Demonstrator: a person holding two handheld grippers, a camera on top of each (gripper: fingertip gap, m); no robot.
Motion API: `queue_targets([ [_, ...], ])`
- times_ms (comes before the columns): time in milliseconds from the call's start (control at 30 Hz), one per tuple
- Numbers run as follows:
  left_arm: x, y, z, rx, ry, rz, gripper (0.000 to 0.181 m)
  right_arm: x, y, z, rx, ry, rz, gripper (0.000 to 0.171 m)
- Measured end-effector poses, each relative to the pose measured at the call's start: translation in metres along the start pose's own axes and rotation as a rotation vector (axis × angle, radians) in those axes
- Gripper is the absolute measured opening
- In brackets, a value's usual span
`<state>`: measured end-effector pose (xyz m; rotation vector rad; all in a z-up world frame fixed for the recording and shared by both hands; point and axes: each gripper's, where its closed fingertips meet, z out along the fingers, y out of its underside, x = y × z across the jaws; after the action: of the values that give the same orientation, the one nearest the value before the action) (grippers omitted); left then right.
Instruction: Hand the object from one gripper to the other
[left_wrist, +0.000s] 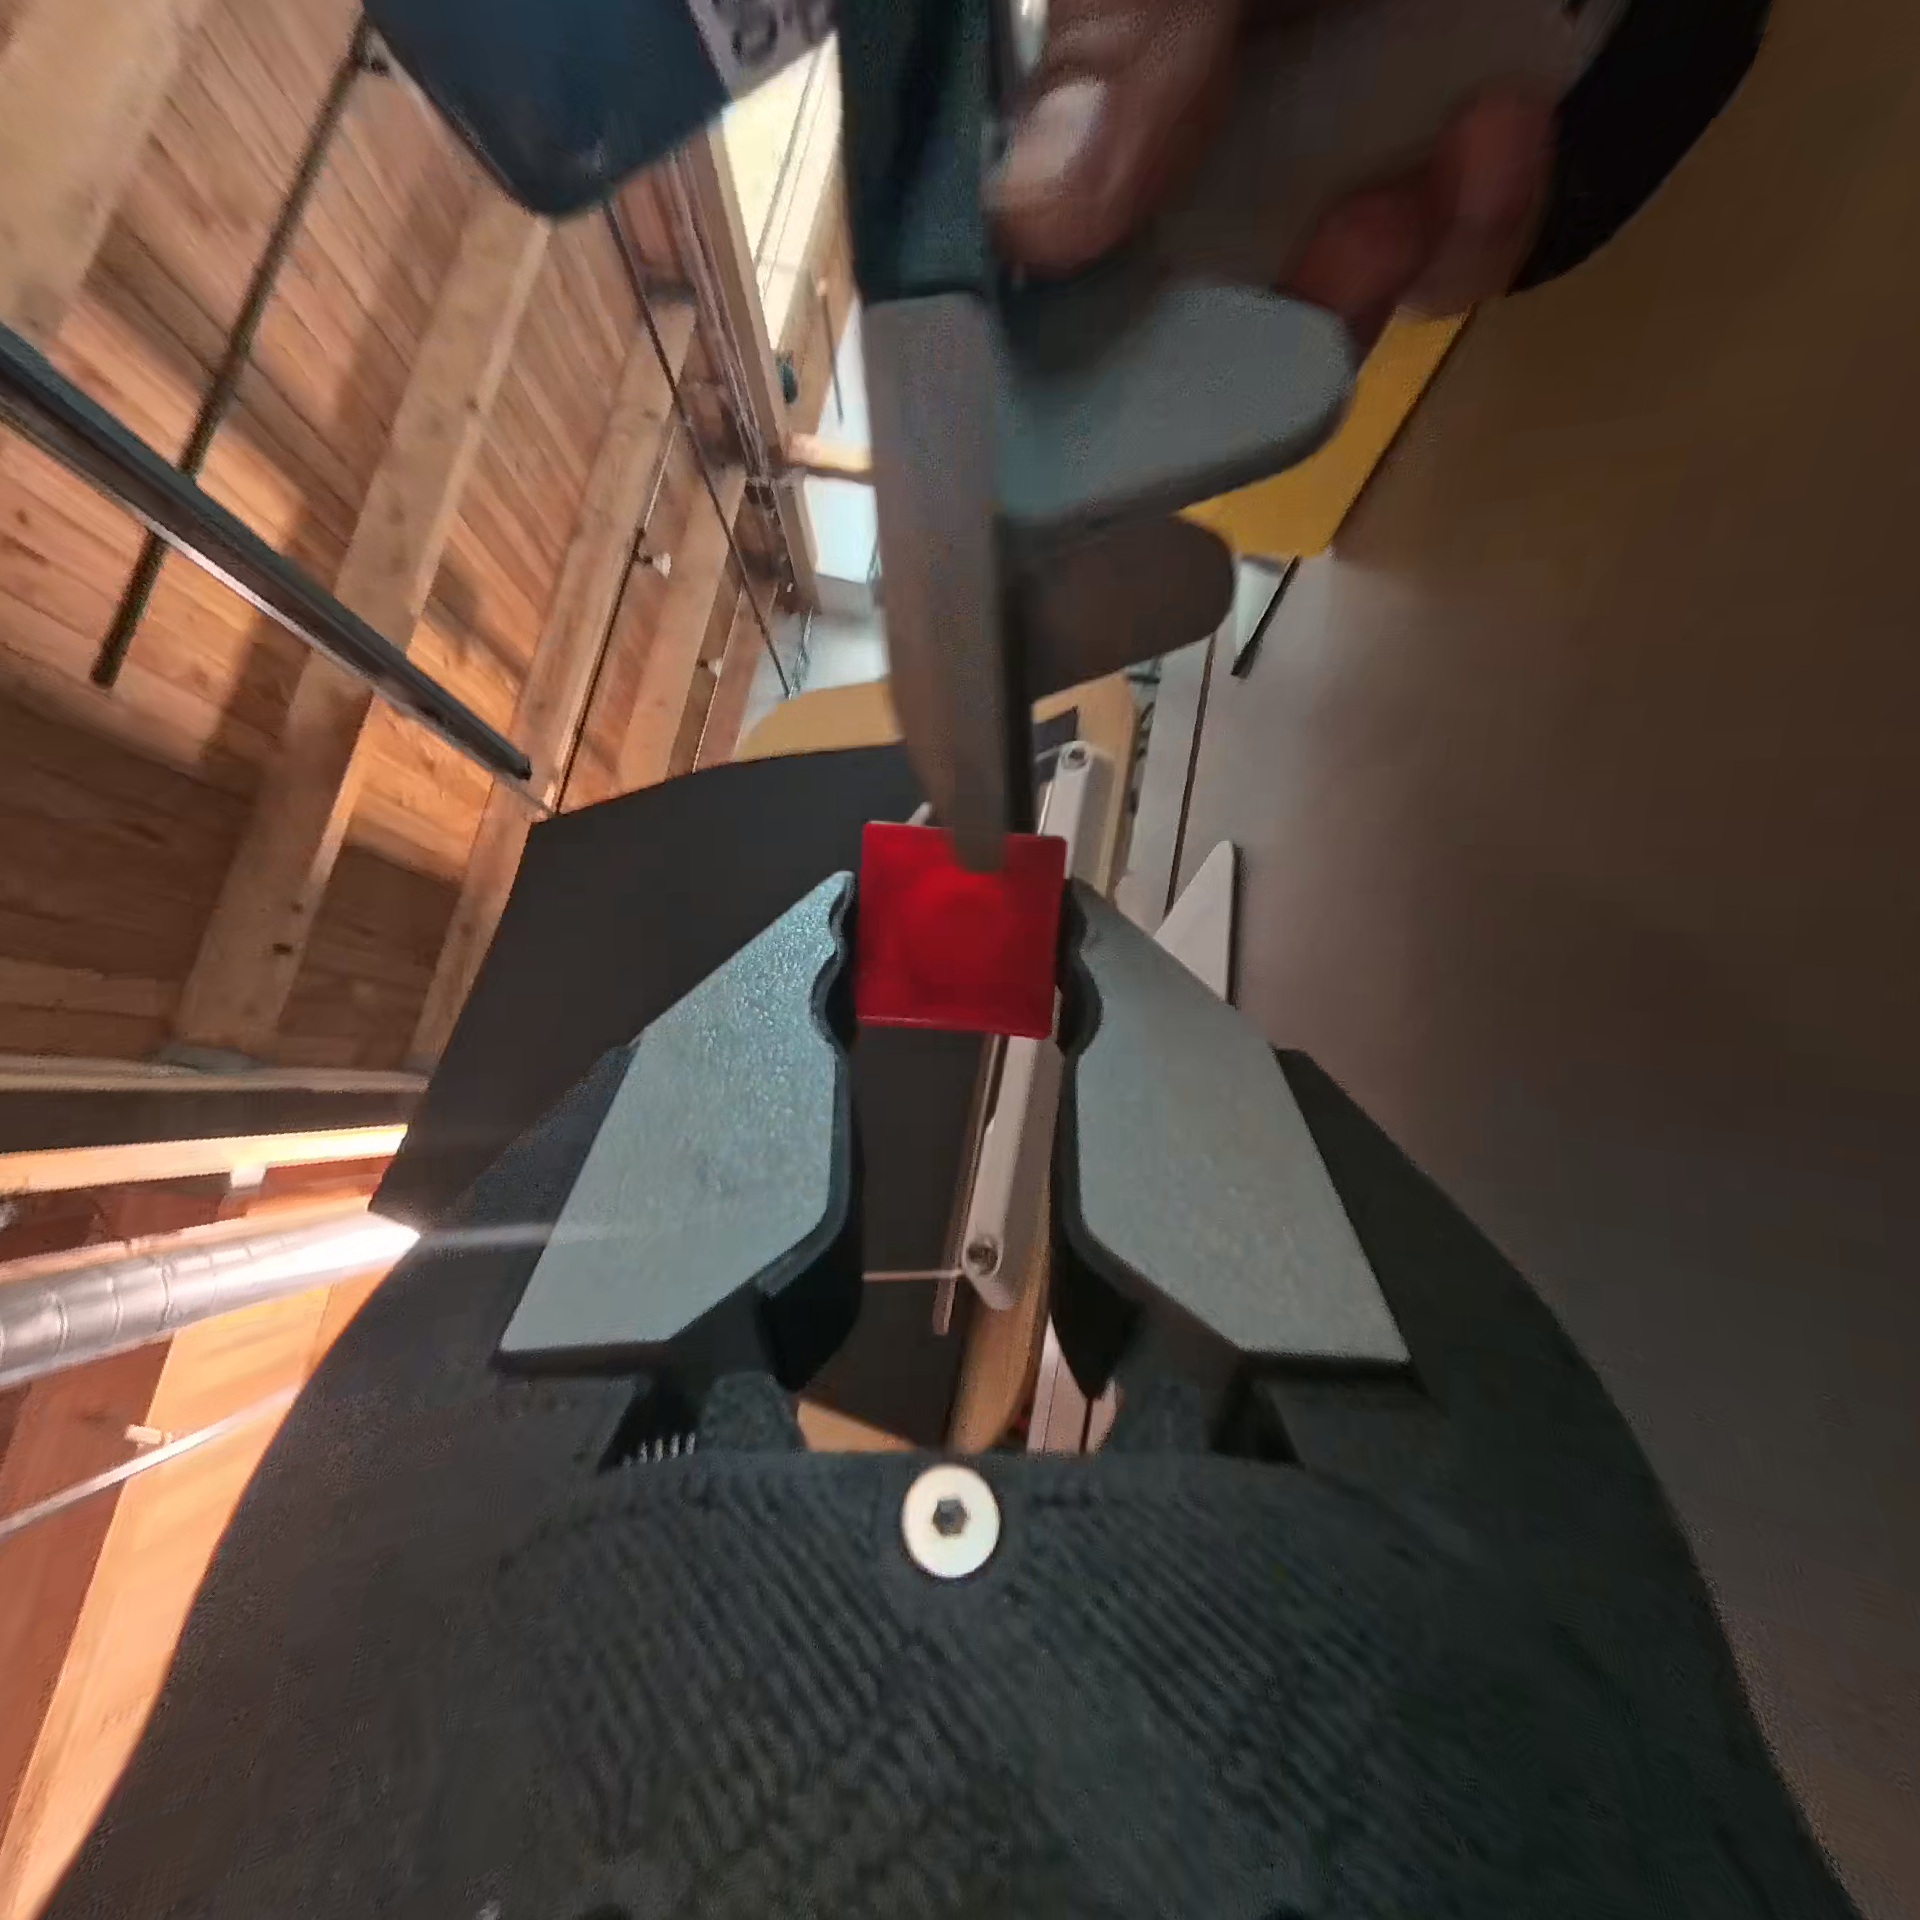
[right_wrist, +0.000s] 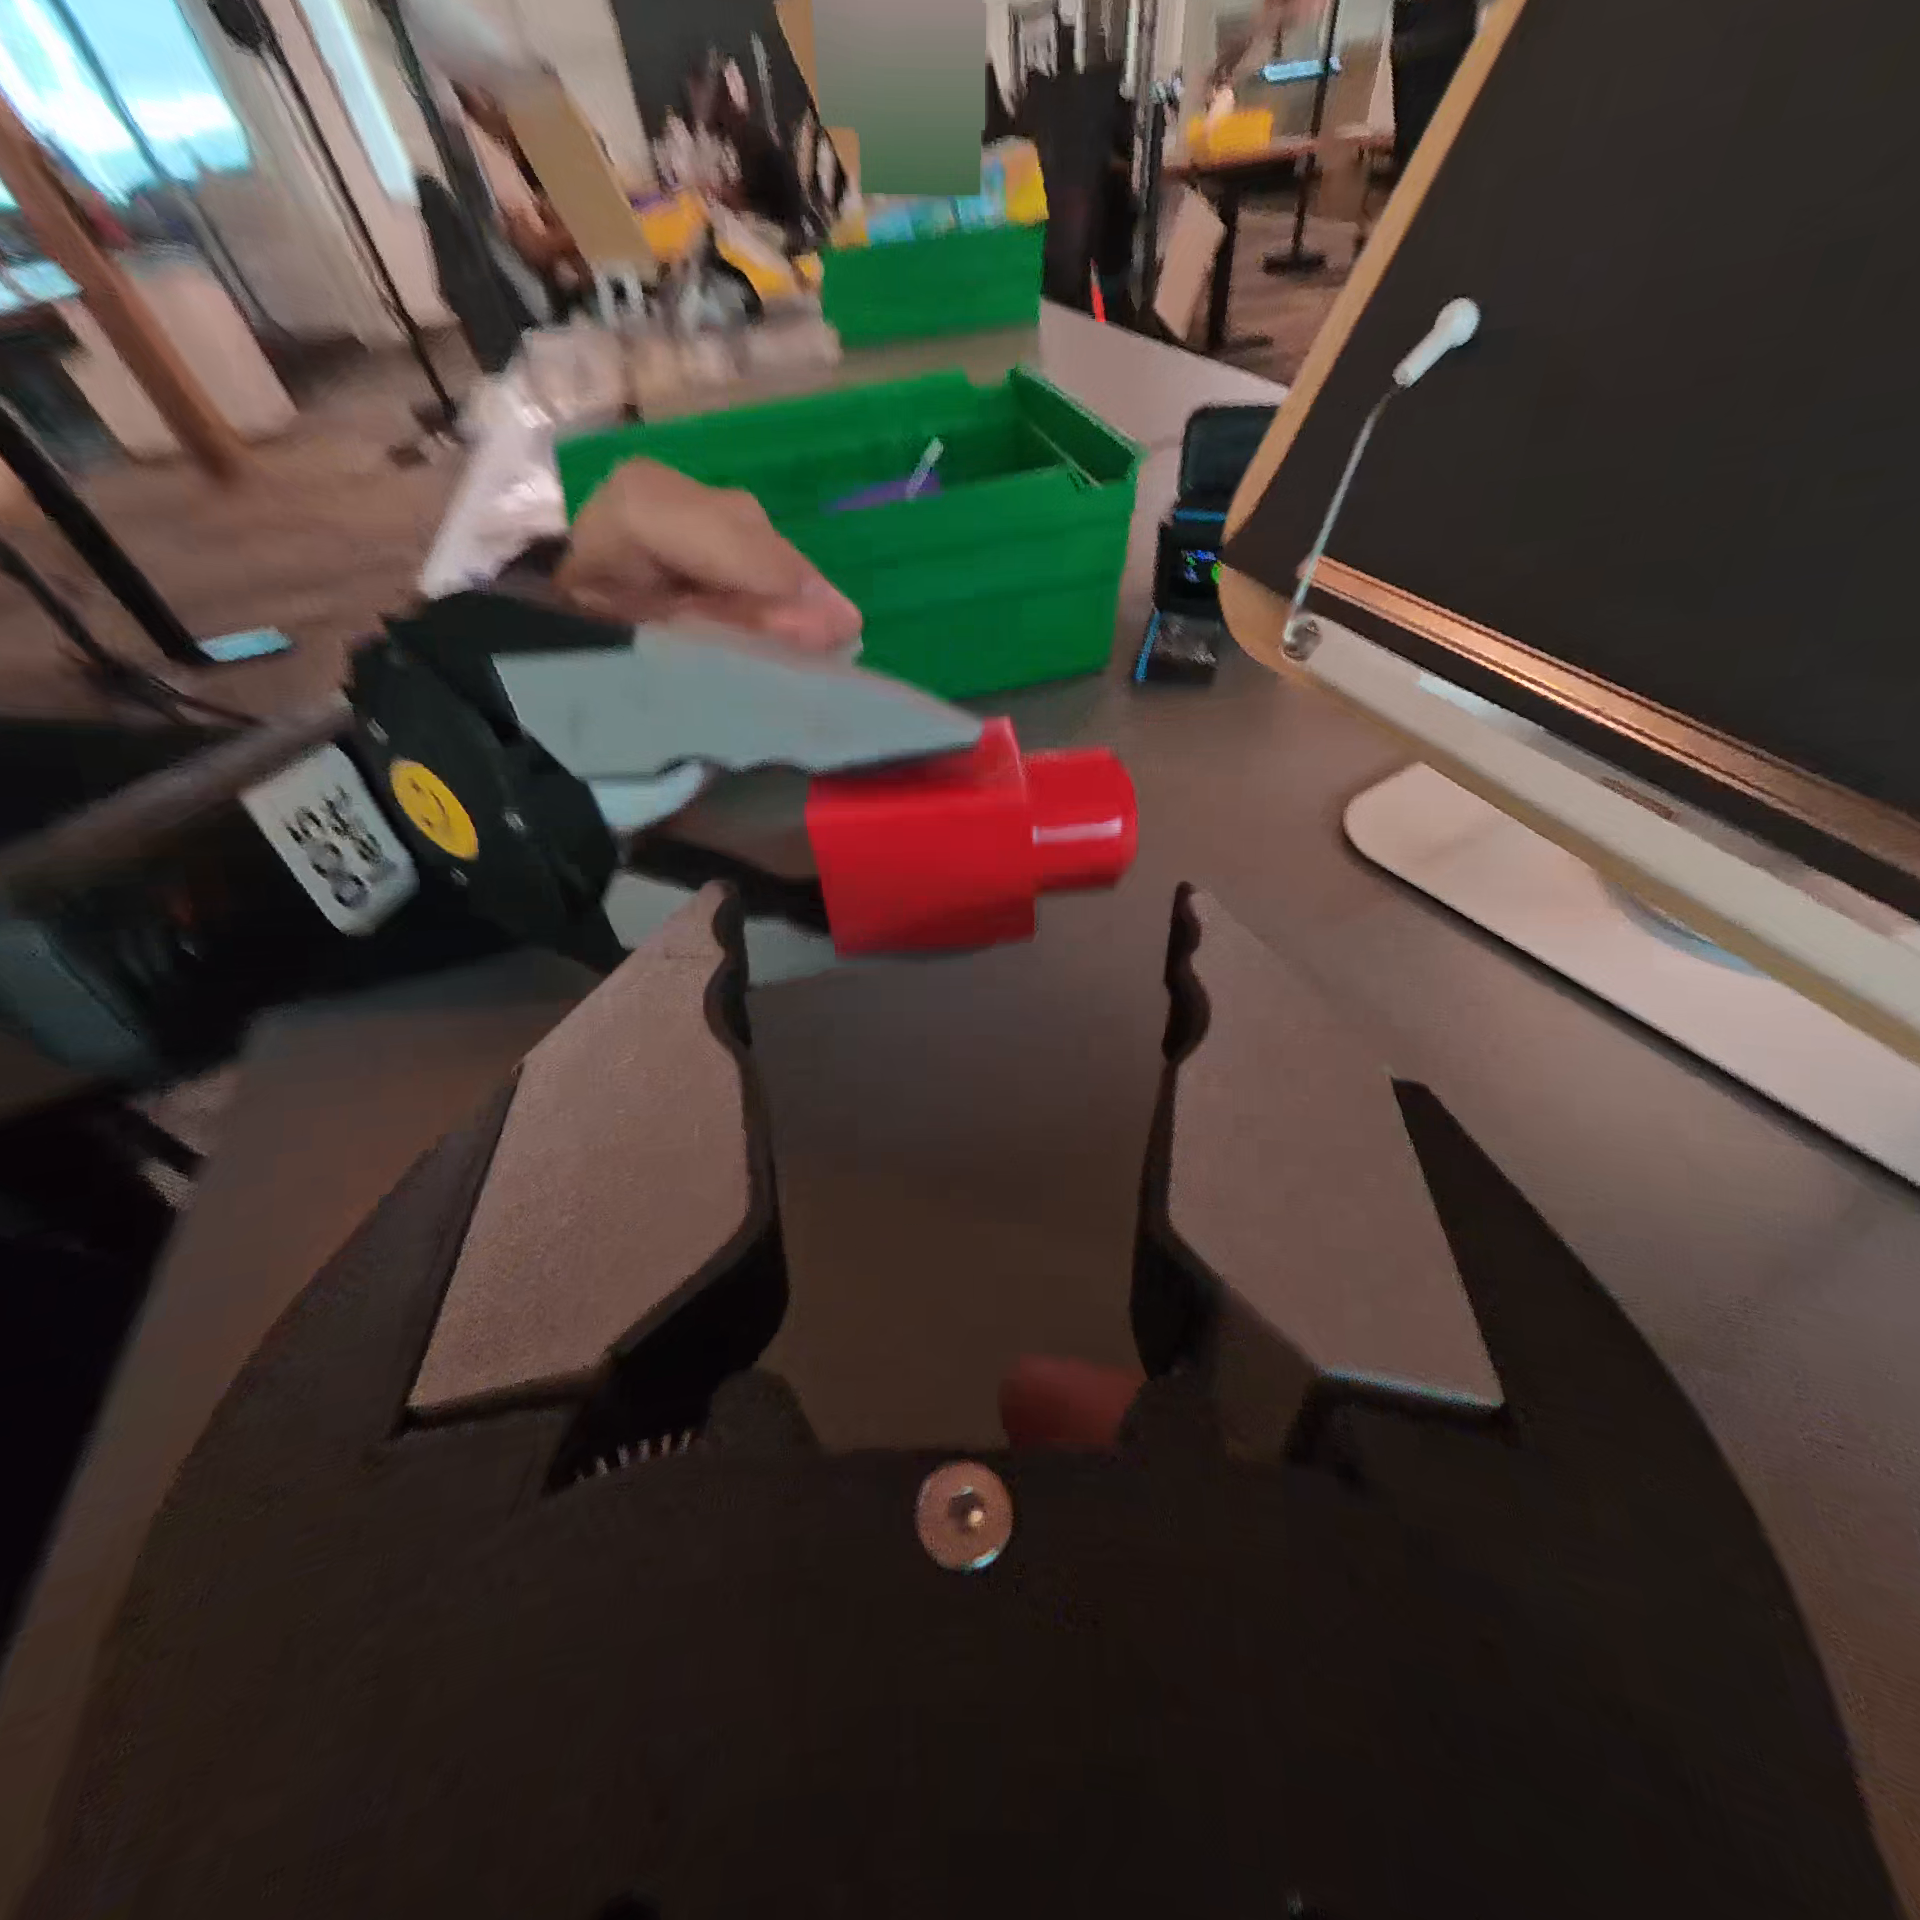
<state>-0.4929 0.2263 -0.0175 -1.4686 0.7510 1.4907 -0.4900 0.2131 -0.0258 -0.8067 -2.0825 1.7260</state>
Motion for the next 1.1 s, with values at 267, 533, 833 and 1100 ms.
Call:
queue_targets([
  [267, 0.014, -0.013, 0.004, 0.023, 0.047, -0.076, 0.034, 0.005, 0.009, -0.001, -0.089, 0.071, -0.113, 0.061],
  [533, 0.029, -0.003, 0.000, 0.043, 0.361, -0.832, 0.067, 0.041, -0.005, -0.026, -0.149, 0.478, -0.582, 0.061],
  [833, -0.003, -0.006, -0.005, 0.219, 0.615, -1.702, 0.082, 0.008, -0.010, -0.009, -0.193, 0.605, -1.184, 0.062],
  [1100, 0.028, -0.006, -0.001, 0.071, 0.577, -1.290, 0.042, 0.000, 0.010, 0.009, -0.258, 0.541, -1.183, 0.060],
])
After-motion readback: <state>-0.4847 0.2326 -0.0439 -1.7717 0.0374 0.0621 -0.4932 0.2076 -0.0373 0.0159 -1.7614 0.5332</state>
